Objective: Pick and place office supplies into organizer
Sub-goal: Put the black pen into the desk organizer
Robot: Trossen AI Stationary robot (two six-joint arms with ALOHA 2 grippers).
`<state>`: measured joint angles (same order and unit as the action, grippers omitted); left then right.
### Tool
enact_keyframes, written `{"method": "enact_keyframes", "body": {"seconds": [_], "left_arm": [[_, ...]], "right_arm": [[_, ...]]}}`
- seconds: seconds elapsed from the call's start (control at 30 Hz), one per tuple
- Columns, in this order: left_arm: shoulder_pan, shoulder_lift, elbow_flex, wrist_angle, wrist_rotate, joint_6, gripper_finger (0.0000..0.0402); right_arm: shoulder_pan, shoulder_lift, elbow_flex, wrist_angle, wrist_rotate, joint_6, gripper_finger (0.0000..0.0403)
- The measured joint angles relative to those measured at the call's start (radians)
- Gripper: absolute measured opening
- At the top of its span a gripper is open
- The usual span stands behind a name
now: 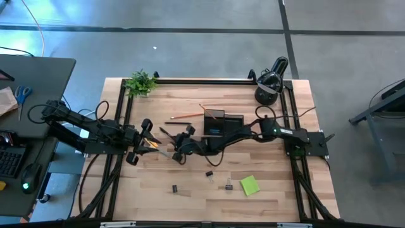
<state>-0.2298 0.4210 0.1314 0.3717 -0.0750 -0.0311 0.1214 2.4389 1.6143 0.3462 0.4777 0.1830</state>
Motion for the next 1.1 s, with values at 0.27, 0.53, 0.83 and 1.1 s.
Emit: {"method": "enact_keyframes", "body": {"seconds": [0.27, 0.53, 0.83, 1.1], "left_arm": [[0.000, 0.001, 0.000, 0.000, -0.003, 0.000, 0.0129], [0.000, 0.000, 0.000, 0.000, -0.004, 0.000, 0.0129], [0.000, 0.001, 0.000, 0.000, -0.004, 0.000, 0.0129], [0.000, 0.001, 0.000, 0.000, -0.004, 0.000, 0.0129]], "right_arm": [[-0.012, 0.023, -0.003, -0.023, -0.012, 0.114, 0.0128], [-0.012, 0.022, -0.023, -0.045, -0.010, 0.133, 0.0128], [-0.013, 0.020, -0.021, -0.092, 0.008, 0.113, 0.0077], [-0.012, 0.019, -0.022, -0.106, 0.008, 0.068, 0.0020]]}}
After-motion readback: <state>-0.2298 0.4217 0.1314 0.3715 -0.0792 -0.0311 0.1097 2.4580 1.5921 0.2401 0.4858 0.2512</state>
